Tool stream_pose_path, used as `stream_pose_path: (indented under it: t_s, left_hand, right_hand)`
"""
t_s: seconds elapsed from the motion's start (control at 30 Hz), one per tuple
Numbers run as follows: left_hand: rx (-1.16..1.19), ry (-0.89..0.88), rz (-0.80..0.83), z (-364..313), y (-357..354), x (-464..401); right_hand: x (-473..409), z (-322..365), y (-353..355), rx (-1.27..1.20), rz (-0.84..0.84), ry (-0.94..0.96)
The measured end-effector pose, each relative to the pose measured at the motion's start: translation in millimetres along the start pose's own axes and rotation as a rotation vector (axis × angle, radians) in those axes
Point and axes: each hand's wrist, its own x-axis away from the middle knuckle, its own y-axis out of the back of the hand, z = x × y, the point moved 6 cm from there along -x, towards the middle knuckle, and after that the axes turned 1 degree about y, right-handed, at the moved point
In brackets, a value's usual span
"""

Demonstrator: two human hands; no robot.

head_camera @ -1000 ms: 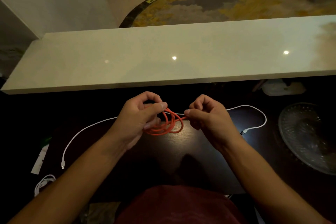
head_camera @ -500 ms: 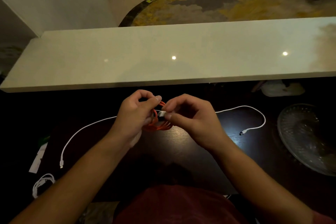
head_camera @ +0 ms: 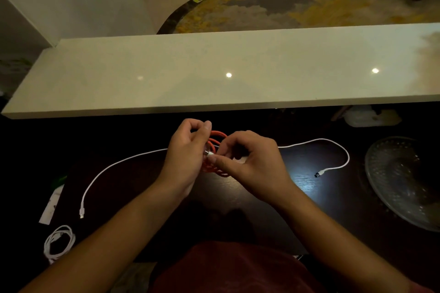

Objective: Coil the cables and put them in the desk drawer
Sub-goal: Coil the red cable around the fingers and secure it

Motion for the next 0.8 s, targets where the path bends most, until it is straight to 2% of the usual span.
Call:
stream_pose_path:
  t_s: [0.23,0.37,0.53,0.6,0.7,0.8]
  left_hand:
    - [-0.043,-0.117,0.031,-7,-10,9]
    - [-0.106,-0.147,0.07,-6,-12,11]
    - [-0.145,-0.189,0.102,-13,-12,10]
    - [-0.167,-0.217,0.127,-16,-14,11]
    - [-0.187,-0.247,0.157,-17,-18,14]
    - [-0.215,-0.284,0.172,-16,-20,15]
  right_hand:
    - [1,-10,-6,0.101,-0.076,-0.116]
    - [-3,-13,-10,0.283,0.005,-0.156]
    - [-6,-7,-14,0.534,0.012,-0.049]
    - [-8,-10,-14,0.486,0.023,-0.053]
    - [-4,-19,-17,0.289,0.087,-0.178]
    - [-4,-20,-19,0.217,0.051,-0.173]
